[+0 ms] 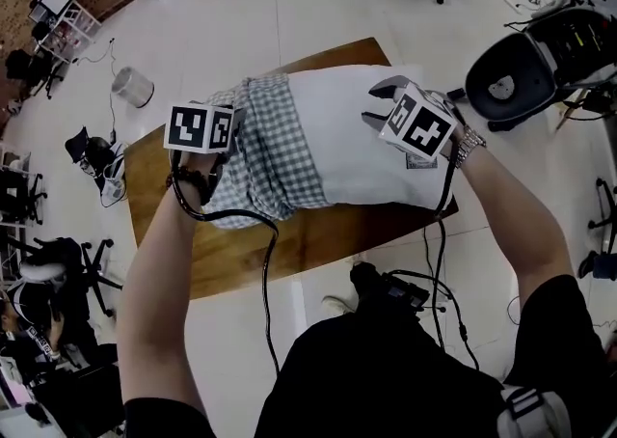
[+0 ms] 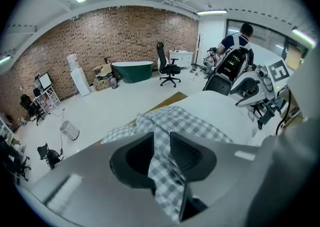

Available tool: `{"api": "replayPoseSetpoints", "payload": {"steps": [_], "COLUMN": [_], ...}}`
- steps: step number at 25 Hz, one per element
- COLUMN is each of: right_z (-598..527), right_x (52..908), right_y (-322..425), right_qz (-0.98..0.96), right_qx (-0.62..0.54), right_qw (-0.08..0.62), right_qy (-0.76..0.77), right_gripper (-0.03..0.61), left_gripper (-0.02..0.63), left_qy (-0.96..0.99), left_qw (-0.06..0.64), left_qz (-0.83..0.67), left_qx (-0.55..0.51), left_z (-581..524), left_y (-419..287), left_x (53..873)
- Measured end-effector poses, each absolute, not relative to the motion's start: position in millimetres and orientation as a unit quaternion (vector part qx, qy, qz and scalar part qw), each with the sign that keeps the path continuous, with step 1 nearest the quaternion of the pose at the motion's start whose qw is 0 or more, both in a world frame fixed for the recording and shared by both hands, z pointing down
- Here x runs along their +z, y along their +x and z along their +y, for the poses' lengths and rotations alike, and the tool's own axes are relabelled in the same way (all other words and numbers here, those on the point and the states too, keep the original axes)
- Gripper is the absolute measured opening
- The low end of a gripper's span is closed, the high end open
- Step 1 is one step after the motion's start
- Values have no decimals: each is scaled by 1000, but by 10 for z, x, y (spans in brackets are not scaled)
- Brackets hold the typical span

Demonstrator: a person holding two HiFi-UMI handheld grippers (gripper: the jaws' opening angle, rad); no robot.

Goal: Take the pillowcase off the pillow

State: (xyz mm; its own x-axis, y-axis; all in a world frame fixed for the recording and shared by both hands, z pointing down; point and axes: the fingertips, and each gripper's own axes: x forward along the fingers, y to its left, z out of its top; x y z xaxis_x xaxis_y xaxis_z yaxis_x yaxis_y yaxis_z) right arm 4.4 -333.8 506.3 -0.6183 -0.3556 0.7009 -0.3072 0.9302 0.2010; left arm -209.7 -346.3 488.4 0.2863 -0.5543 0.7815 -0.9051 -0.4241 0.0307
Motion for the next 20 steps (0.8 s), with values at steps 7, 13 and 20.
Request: {"api": "replayPoseSetpoints", "payload": {"steps": [7, 13, 20], "right_z": [-2437, -1886, -1534], "right_x": [5144, 5310, 5573], "right_y": [-285, -607, -799], "right_qz": [-900, -890, -862], "right_qx": [-73, -121, -185], "right_qw": [392, 404, 432], "right_qy": [174, 170, 188], "right_gripper": [218, 244, 259], "left_gripper": [106, 124, 200], "left_qy": [775, 782, 781], "left_qw": [234, 251, 267], "left_qz": [-516, -523, -522], "left_qx": [282, 226, 214], "left_z": [-2591, -1997, -1506], "left_y": [-2075, -2006, -1899], "left_x": [4937, 5211, 5575]}}
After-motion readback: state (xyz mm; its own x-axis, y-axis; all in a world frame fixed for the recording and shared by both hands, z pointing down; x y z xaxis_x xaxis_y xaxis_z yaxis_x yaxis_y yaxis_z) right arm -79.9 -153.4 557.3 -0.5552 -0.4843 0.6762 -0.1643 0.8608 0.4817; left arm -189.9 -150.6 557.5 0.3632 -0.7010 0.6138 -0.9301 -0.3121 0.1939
